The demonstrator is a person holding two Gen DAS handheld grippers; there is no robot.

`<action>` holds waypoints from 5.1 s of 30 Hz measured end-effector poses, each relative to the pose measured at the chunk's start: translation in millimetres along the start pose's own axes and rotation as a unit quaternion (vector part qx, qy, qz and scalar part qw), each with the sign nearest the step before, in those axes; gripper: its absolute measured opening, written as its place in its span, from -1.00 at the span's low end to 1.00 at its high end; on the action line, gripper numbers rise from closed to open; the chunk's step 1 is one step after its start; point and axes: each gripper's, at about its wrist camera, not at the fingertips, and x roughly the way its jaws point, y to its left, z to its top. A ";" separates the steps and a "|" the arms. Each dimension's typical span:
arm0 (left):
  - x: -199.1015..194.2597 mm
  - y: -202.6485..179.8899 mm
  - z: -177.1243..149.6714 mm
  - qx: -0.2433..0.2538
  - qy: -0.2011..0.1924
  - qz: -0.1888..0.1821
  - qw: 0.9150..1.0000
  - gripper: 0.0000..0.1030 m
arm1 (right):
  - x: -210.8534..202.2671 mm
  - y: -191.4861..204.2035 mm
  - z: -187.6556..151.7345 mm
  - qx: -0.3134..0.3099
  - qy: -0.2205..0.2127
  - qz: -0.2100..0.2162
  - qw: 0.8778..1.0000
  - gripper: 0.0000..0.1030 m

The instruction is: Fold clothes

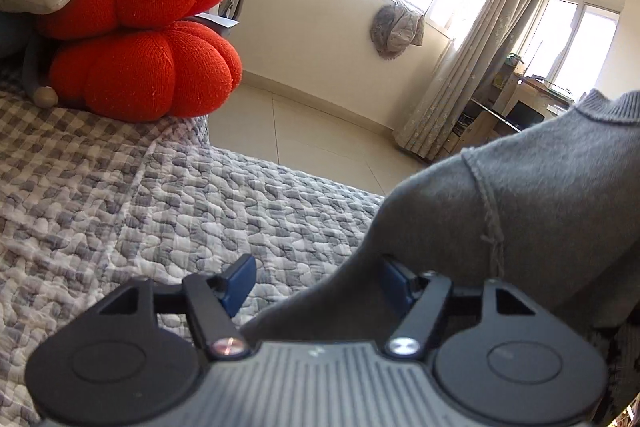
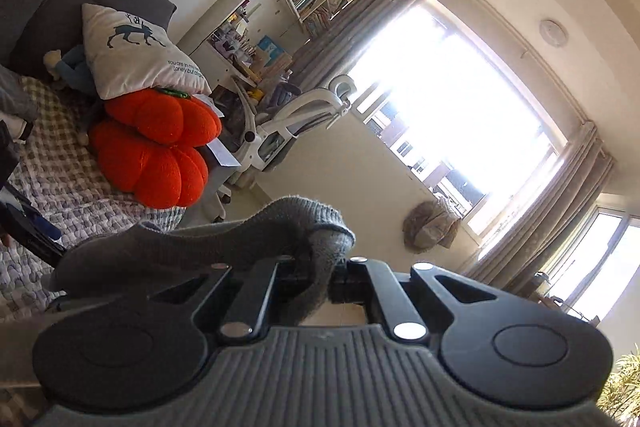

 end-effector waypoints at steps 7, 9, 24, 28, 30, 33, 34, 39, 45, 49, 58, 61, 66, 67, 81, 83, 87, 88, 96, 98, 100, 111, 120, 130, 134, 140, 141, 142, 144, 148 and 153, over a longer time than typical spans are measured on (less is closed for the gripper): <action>28.5 -29.1 -18.1 0.071 0.063 0.003 0.995 0.44 | 92.1 23.6 -150.6 0.092 0.125 0.086 0.984 -0.92; 44.1 -40.2 -26.2 0.104 0.086 0.022 0.991 0.51 | 113.1 38.7 -174.2 0.058 0.180 0.119 0.975 -0.92; 73.5 -90.4 -66.1 0.244 0.121 0.023 0.962 -0.96 | 113.6 48.3 -197.1 -0.001 0.192 0.137 0.972 -0.92; 47.9 -82.5 -42.2 0.176 0.069 -0.004 0.982 -0.97 | 81.0 26.0 -168.6 0.035 0.102 0.083 0.991 -0.92; 19.6 -76.0 -18.2 0.136 -0.003 -0.017 0.991 -0.97 | 63.7 17.0 -154.7 0.039 0.056 0.057 0.996 -0.92; -29.4 -63.7 10.6 0.095 -0.117 -0.014 0.988 -0.97 | 45.0 6.3 -138.5 0.050 -0.007 0.021 0.999 -0.92; -42.8 -60.0 19.5 0.082 -0.149 -0.005 0.985 -0.97 | 43.1 4.2 -133.3 0.052 -0.021 0.006 0.998 -0.92; -37.2 -56.0 48.3 0.071 -0.177 0.074 0.979 -0.96 | 77.6 5.3 -118.6 0.051 -0.009 -0.031 0.998 -0.92; 45.6 -29.6 42.2 0.054 -0.087 0.132 0.986 -1.00 | 179.1 42.5 -158.0 0.014 0.137 0.005 0.991 -0.92; 73.5 -10.4 32.4 0.041 -0.049 0.148 0.987 -1.00 | 203.2 43.7 -165.6 0.000 0.155 0.006 0.988 -0.92; 90.1 -10.0 10.2 0.142 0.066 0.175 0.972 0.68 | 225.4 35.4 -187.9 0.097 0.240 0.100 0.961 -0.02; 100.2 -2.9 2.8 0.145 0.091 0.192 0.966 0.71 | 222.5 15.9 -199.3 0.204 0.272 0.153 0.928 0.44; 105.7 -2.8 -1.8 0.153 0.072 0.184 0.968 0.11 | 216.9 12.0 -217.9 0.271 0.307 0.232 0.882 0.25; 105.7 -3.3 0.6 0.144 0.072 0.177 0.971 -0.60 | 216.7 13.3 -218.0 0.271 0.305 0.238 0.881 0.10; 24.8 -4.2 66.5 0.057 -0.138 0.195 0.969 -0.95 | 175.3 -21.9 -144.0 0.132 0.144 0.001 0.981 -0.82; 36.2 2.8 69.8 0.043 -0.140 0.202 0.968 -0.95 | 181.4 -13.2 -142.8 0.085 0.124 -0.069 0.986 -0.82; 45.7 13.7 82.7 0.019 -0.131 0.205 0.970 -0.94 | 193.4 -0.5 -141.9 0.056 0.093 -0.100 0.989 -0.83; 46.4 13.6 86.8 0.021 -0.134 0.206 0.969 -0.94 | 196.7 -1.2 -140.3 0.052 0.088 -0.103 0.989 -0.83; 84.2 28.3 97.2 0.027 -0.073 0.239 0.968 -0.78 | 256.5 -0.5 -168.2 0.075 0.186 -0.091 0.975 -0.20; 86.7 41.2 90.1 0.016 -0.052 0.260 0.964 -0.73 | 271.7 6.9 -193.5 0.073 0.253 -0.092 0.960 -0.03; 77.9 52.1 86.1 -0.007 -0.051 0.271 0.961 -0.65 | 272.5 1.7 -205.0 0.086 0.277 -0.091 0.953 0.00; 24.0 -22.2 15.5 -0.021 0.055 0.147 0.987 -0.09 | 205.6 1.9 -197.5 0.248 0.294 0.185 0.904 0.34; 6.3 -57.2 -56.7 -0.053 0.123 0.053 0.990 0.22 | 134.9 31.9 -170.3 0.285 0.236 0.322 0.871 0.25; 12.9 -75.8 -64.4 0.014 0.092 0.025 0.995 -0.89 | 139.6 72.8 -141.6 0.227 0.217 0.325 0.892 -0.77; -21.4 -48.8 -32.0 -0.014 0.023 0.030 0.999 -0.89 | 129.7 13.5 -145.5 0.289 0.190 0.292 0.892 -0.83; -10.6 -1.0 -18.1 -0.052 0.057 0.073 0.994 -0.84 | 132.0 -51.2 -194.7 0.367 0.231 0.210 0.876 -0.82; -4.8 0.5 -19.8 -0.054 0.070 0.080 0.993 -0.83 | 136.1 -50.2 -202.8 0.365 0.248 0.202 0.874 -0.80; -0.9 1.2 -21.0 -0.057 0.077 0.088 0.992 -0.83 | 140.4 -47.4 -210.4 0.366 0.260 0.200 0.871 -0.78; -1.6 0.5 -19.6 -0.055 0.070 0.090 0.992 -0.74 | 144.2 -43.5 -216.8 0.365 0.266 0.196 0.870 -0.72; -13.3 -3.0 -18.3 -0.030 0.046 0.107 0.993 -0.22 | 136.6 -45.0 -215.4 0.374 0.245 0.232 0.864 -0.15; -13.5 -3.5 -18.6 -0.012 0.048 0.116 0.992 -0.22 | 116.4 -17.0 -201.4 0.267 0.235 0.350 0.867 0.06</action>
